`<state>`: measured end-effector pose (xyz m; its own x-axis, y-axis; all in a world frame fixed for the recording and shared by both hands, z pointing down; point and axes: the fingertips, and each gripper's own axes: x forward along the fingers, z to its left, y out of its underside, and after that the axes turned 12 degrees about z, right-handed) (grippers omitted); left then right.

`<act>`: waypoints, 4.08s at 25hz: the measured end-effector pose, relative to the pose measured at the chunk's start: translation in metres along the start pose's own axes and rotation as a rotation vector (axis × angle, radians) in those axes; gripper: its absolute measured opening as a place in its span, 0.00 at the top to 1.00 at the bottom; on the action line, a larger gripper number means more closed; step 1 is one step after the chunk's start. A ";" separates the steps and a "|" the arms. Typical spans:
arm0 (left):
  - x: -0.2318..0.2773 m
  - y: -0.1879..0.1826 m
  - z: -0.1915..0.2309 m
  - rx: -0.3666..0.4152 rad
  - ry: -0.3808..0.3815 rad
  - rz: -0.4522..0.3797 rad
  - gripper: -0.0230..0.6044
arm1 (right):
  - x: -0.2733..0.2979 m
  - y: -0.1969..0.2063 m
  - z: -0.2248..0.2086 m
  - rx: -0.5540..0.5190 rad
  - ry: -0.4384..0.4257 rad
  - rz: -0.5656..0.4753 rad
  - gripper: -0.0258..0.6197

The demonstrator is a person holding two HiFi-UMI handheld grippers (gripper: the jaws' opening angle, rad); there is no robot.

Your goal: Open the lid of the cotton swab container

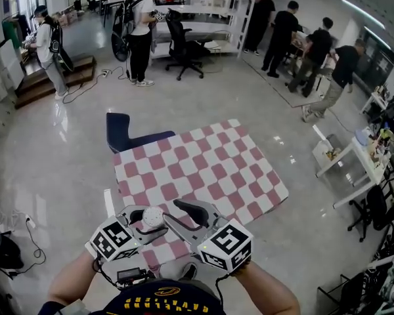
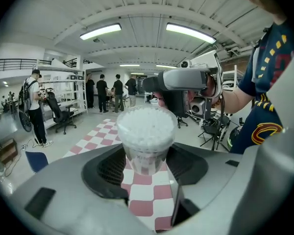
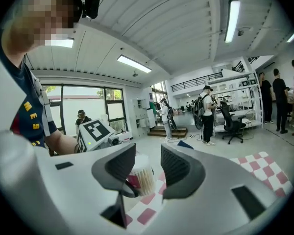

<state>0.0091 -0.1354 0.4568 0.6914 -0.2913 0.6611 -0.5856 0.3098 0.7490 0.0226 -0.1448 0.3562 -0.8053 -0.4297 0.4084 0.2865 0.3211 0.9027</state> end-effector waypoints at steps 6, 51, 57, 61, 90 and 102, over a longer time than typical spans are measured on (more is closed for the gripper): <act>-0.021 -0.032 -0.002 0.061 0.003 -0.010 0.55 | -0.016 -0.031 0.015 -0.060 -0.026 -0.045 0.74; -0.008 -0.027 -0.022 0.177 0.108 0.015 0.55 | 0.011 0.018 0.016 0.122 -0.176 0.181 0.58; -0.008 -0.027 -0.021 0.173 0.114 0.006 0.55 | 0.012 0.017 0.015 0.117 -0.186 0.212 0.58; -0.007 -0.026 -0.021 0.164 0.138 -0.004 0.55 | 0.013 0.019 0.012 0.155 -0.199 0.228 0.58; 0.004 -0.017 -0.029 0.208 0.138 -0.011 0.55 | 0.009 -0.019 -0.046 0.461 -0.225 0.027 0.58; 0.003 -0.017 -0.045 0.219 0.161 -0.035 0.55 | 0.025 -0.009 -0.069 0.512 -0.208 0.026 0.58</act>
<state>0.0399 -0.1013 0.4442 0.7607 -0.1456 0.6326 -0.6258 0.0944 0.7742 0.0357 -0.2171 0.3683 -0.9020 -0.2570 0.3469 0.0598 0.7212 0.6901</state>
